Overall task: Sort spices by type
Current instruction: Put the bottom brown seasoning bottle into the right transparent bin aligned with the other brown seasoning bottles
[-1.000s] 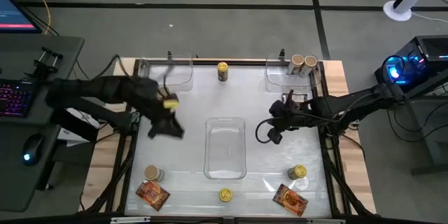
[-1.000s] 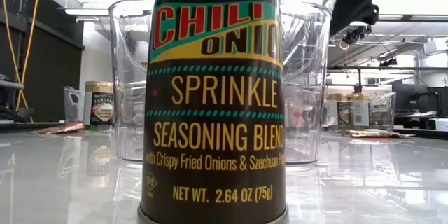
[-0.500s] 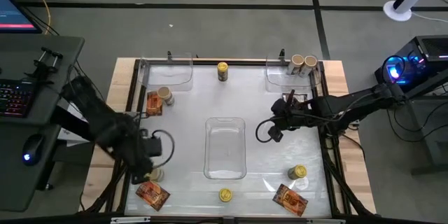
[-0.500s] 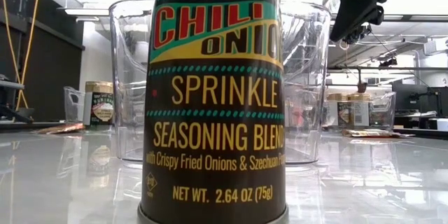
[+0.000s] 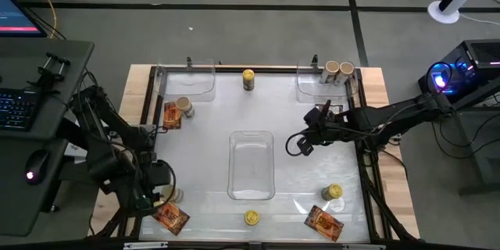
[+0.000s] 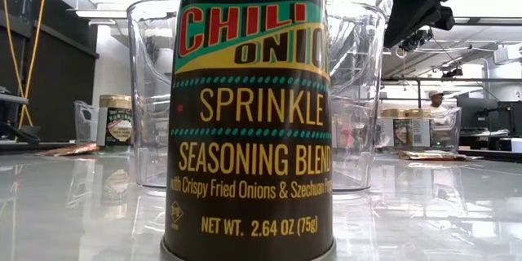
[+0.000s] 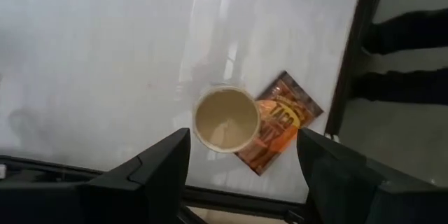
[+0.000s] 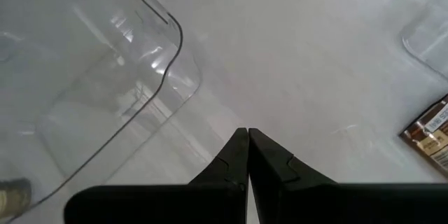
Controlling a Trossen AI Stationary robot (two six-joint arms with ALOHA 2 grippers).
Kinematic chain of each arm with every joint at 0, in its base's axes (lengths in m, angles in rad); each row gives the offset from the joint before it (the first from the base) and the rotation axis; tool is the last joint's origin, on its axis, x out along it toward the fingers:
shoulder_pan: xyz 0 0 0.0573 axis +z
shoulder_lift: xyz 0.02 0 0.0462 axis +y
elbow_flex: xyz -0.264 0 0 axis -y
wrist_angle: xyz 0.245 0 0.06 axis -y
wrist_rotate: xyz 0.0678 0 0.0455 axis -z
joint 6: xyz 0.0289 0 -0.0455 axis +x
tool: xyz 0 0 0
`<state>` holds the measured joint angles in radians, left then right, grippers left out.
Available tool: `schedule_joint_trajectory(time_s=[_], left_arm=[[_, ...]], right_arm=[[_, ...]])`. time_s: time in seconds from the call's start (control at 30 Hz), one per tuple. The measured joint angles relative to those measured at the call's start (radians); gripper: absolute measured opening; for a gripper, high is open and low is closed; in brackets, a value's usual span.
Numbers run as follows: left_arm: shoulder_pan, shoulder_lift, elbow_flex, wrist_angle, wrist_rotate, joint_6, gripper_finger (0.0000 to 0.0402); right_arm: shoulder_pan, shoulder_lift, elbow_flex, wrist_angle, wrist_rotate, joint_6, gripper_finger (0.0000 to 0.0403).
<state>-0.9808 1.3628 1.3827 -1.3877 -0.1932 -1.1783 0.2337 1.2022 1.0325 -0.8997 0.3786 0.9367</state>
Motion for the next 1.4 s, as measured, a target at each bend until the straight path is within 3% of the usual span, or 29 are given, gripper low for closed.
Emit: schedule_joint_trajectory(time_s=[0.27, 0.6, 1.0, 1.27, 1.4], left_arm=[[0.022, 0.000, 0.000, 0.005, 0.059, 0.037, 0.0263], [0.055, 0.001, -0.075, 0.021, 0.069, 0.119, 0.0361], [0.064, 0.001, -0.093, 0.052, 0.067, -0.075, 0.0365], [0.043, 0.120, -0.093, 0.055, 0.009, 0.119, 0.0365], [0.043, 0.181, -0.093, 0.061, 0.028, 0.119, 0.0365]], right_arm=[[0.000, 0.000, 0.000, 0.008, 0.000, 0.005, 0.0000], [0.000, 0.000, 0.000, 0.007, 0.003, -0.007, 0.0000], [0.000, 0.000, 0.000, 0.007, 0.008, -0.021, 0.0000], [0.000, 0.000, 0.000, 0.006, 0.012, -0.021, 0.0000], [0.000, 0.000, 0.000, 0.006, 0.013, -0.021, 0.0000]])
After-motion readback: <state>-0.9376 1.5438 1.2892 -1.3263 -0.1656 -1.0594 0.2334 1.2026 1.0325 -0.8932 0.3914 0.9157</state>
